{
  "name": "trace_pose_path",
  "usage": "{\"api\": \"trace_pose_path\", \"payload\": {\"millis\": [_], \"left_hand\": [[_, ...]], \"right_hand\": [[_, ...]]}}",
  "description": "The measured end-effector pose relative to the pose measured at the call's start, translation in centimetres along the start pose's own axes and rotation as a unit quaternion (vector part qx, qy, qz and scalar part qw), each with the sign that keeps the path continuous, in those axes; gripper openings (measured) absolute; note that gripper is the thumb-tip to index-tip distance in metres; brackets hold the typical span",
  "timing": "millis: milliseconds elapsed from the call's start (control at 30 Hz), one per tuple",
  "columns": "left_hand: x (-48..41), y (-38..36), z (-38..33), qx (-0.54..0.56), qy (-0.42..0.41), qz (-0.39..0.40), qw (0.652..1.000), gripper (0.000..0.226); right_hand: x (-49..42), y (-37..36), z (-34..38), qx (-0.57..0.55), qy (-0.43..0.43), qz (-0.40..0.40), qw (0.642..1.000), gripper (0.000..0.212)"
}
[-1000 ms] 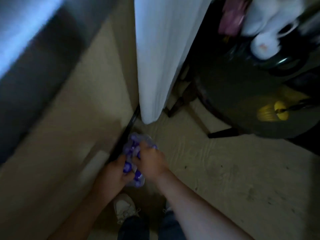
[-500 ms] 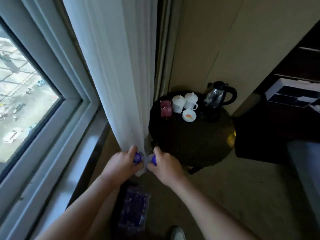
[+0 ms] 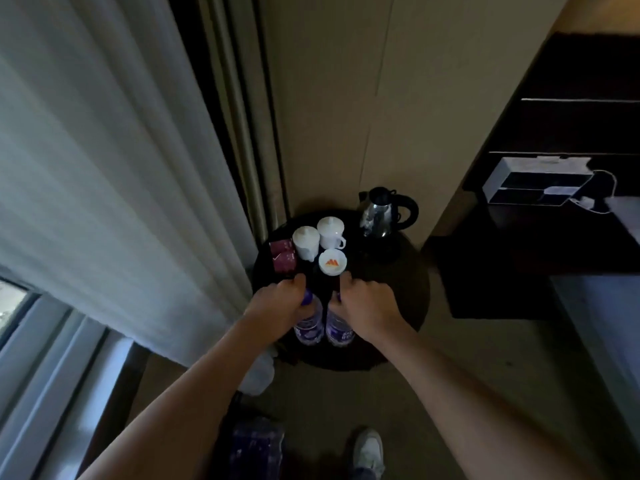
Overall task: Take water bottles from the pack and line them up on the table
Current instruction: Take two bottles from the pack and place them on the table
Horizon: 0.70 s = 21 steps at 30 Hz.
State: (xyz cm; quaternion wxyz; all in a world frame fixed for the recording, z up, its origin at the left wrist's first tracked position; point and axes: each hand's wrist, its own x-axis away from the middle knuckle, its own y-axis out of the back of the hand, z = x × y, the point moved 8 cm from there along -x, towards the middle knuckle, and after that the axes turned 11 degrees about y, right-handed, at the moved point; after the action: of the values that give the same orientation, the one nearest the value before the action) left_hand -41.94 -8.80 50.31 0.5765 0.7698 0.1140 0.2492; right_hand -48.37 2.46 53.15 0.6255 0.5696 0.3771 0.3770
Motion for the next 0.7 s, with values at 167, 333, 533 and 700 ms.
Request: {"api": "trace_pose_path", "payload": {"millis": [167, 333, 533, 700], "left_hand": [[-5.9, -2.0, -2.8, 0.006, -0.017, 0.032, 0.999, 0.032], [-9.8, -2.8, -3.6, 0.027, -0.019, 0.041, 0.999, 0.029], [-12.8, -3.8, -2.3, 0.083, 0.007, 0.06, 0.995, 0.033], [-14.1, -4.9, -1.0, 0.098, 0.004, 0.08, 0.992, 0.031]], "right_hand": [[-2.9, -3.3, -6.8, -0.088, -0.003, 0.027, 0.996, 0.031], [-5.4, -5.6, -10.6, -0.151, -0.025, 0.049, 0.987, 0.027], [-7.1, -8.6, -12.9, -0.205, -0.043, 0.078, 0.975, 0.029], [-7.8, -10.8, -13.2, -0.235, -0.074, 0.102, 0.964, 0.034]]}}
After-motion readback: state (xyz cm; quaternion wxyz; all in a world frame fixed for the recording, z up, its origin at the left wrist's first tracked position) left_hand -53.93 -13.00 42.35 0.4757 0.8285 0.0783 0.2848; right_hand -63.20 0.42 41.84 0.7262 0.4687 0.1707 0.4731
